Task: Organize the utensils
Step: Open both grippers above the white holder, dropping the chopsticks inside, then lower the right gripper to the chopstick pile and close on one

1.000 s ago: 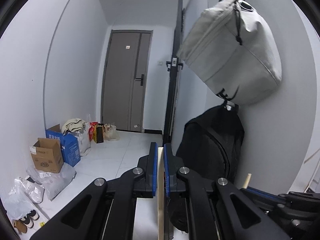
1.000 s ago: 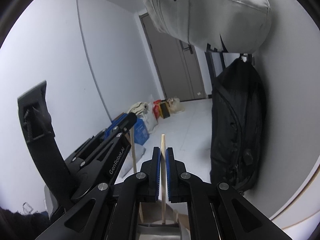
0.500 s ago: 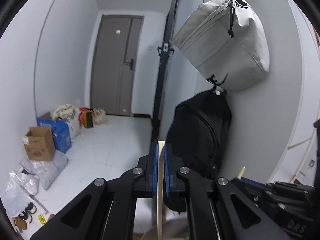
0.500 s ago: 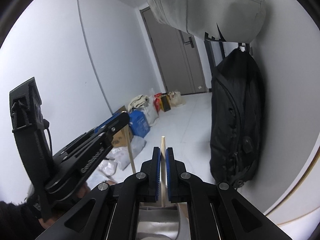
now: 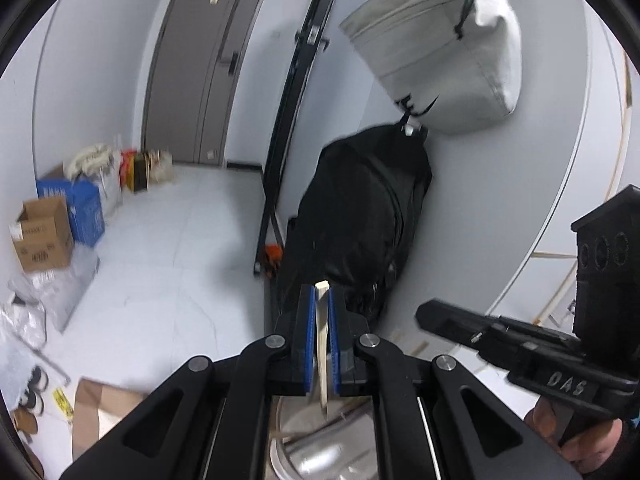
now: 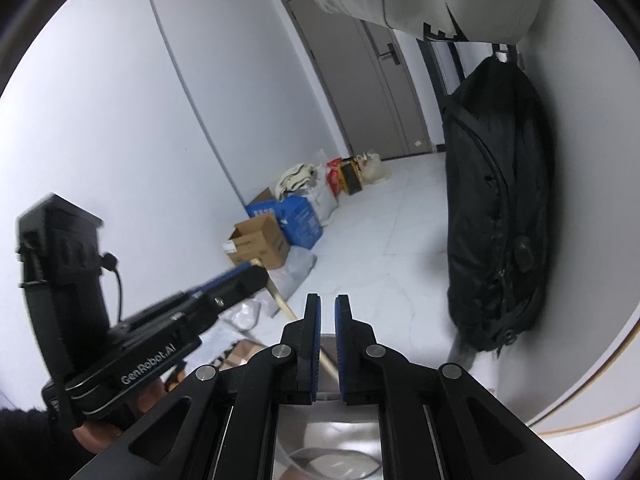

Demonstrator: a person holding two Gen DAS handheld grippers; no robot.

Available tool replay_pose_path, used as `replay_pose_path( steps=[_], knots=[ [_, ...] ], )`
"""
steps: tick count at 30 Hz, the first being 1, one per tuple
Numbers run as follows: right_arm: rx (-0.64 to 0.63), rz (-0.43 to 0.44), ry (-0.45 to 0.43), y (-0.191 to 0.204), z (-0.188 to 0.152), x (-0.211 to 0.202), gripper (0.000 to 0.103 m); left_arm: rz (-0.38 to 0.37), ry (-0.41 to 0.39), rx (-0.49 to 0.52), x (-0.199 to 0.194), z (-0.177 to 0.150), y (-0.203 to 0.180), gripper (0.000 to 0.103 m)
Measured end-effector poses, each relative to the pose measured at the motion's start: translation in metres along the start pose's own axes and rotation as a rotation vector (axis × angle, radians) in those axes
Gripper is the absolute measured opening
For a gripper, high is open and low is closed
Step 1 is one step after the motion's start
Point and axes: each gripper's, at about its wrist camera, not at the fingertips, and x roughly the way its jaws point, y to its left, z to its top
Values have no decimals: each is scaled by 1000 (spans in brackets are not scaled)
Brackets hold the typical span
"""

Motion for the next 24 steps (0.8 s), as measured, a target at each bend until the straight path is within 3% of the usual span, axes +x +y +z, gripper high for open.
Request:
replay_pose_path(
  steps=[2, 4, 6, 13, 15, 17, 22, 24],
  knots=[
    [26, 0, -6, -1, 0, -5, 15, 4, 9, -3, -4, 1, 2, 5],
    [44, 7, -27, -1, -1, -15, 23, 4, 9, -4, -11, 2, 2, 21],
    [52, 2, -45, 0, -2, -23, 34, 4, 3, -12, -20, 3, 2, 50],
    [51, -29, -78, 15, -18, -50, 53, 31, -18, -8, -47, 2, 0, 55],
    [53, -33, -85, 18, -24, -55, 60, 56, -34, -13, -55, -1, 2, 65],
    [57, -35, -85, 23, -32, -61, 64, 81, -55, -29, -66, -6, 5, 66],
    [49, -46, -70, 35, -50, -70, 65, 142, -63, -74, -85, -22, 18, 67],
    [41, -51, -67, 41, -57, -72, 70, 157, -54, -101, -91, -31, 25, 72]
  ],
)
